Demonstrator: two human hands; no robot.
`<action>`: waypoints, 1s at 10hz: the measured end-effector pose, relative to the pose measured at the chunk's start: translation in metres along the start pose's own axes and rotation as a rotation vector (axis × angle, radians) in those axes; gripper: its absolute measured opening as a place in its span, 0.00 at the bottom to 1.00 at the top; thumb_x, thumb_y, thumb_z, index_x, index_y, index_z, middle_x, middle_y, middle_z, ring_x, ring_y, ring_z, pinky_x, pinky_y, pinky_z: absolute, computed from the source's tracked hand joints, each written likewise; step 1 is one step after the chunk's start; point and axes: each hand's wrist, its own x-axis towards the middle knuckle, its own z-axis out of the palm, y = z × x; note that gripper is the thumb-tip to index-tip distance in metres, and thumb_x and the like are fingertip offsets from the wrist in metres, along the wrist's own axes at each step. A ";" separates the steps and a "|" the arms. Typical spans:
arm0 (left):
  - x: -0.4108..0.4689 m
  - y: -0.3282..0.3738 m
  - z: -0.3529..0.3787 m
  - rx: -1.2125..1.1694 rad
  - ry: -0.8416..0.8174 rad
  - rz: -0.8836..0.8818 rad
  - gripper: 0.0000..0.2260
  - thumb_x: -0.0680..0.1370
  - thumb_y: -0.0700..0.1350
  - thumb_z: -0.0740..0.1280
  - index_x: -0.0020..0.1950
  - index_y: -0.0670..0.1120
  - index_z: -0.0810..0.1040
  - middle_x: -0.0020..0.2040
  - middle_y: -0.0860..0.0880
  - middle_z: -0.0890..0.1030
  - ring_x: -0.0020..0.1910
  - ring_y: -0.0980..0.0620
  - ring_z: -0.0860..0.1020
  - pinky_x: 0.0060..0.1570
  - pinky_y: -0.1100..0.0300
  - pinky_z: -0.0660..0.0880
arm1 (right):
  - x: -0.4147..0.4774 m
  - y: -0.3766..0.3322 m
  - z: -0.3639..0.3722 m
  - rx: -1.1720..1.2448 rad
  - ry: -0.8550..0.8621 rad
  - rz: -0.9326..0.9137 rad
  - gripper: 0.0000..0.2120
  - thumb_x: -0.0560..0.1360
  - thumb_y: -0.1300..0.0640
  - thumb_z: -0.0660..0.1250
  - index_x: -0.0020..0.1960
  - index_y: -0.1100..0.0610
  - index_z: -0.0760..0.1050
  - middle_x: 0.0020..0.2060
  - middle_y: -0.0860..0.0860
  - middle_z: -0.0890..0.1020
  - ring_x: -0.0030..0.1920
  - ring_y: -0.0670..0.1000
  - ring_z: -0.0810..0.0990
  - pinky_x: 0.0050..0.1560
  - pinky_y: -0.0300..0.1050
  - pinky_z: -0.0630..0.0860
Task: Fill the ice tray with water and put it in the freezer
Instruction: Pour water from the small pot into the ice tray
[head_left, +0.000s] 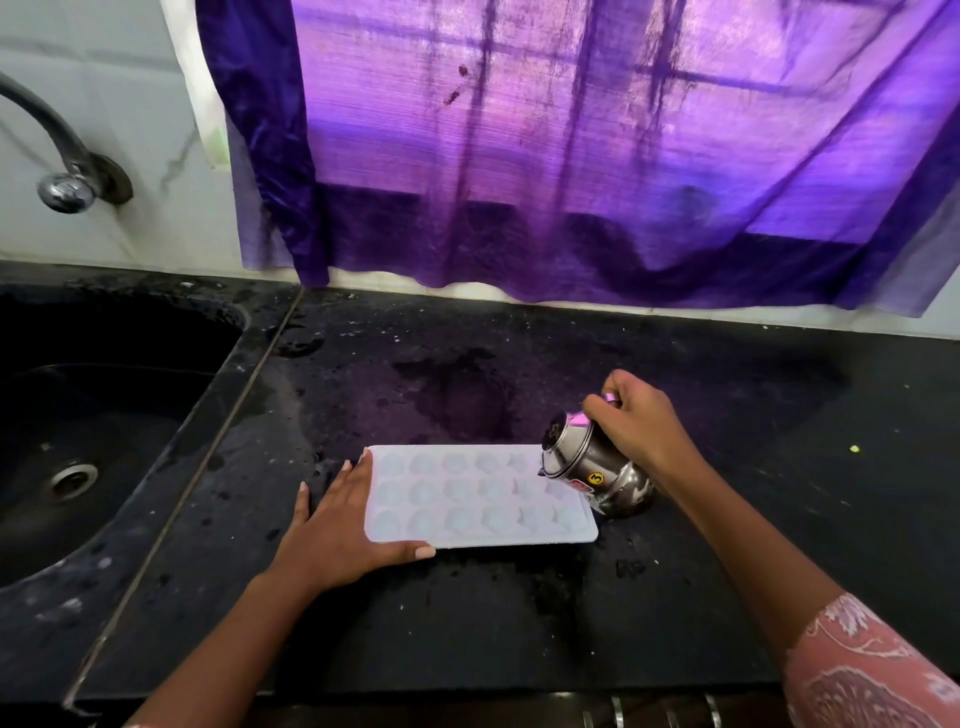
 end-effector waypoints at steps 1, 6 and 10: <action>0.000 0.000 -0.001 -0.001 -0.001 -0.002 0.58 0.56 0.80 0.59 0.76 0.54 0.37 0.76 0.57 0.41 0.74 0.59 0.40 0.70 0.46 0.33 | 0.000 -0.001 -0.001 -0.011 -0.008 -0.003 0.13 0.73 0.61 0.61 0.33 0.54 0.61 0.29 0.49 0.68 0.29 0.46 0.63 0.29 0.39 0.60; 0.000 0.000 -0.001 0.017 -0.014 -0.007 0.59 0.55 0.81 0.57 0.75 0.54 0.35 0.76 0.57 0.40 0.74 0.59 0.40 0.71 0.46 0.33 | 0.001 -0.003 -0.004 -0.015 -0.025 -0.007 0.12 0.73 0.61 0.61 0.34 0.54 0.61 0.30 0.49 0.69 0.31 0.46 0.65 0.30 0.39 0.63; -0.002 0.002 -0.003 0.015 -0.018 -0.011 0.59 0.55 0.80 0.58 0.75 0.54 0.36 0.76 0.57 0.41 0.74 0.59 0.40 0.71 0.46 0.33 | 0.003 -0.007 -0.004 -0.031 -0.007 -0.026 0.14 0.73 0.61 0.61 0.33 0.54 0.60 0.29 0.49 0.67 0.29 0.46 0.64 0.28 0.38 0.60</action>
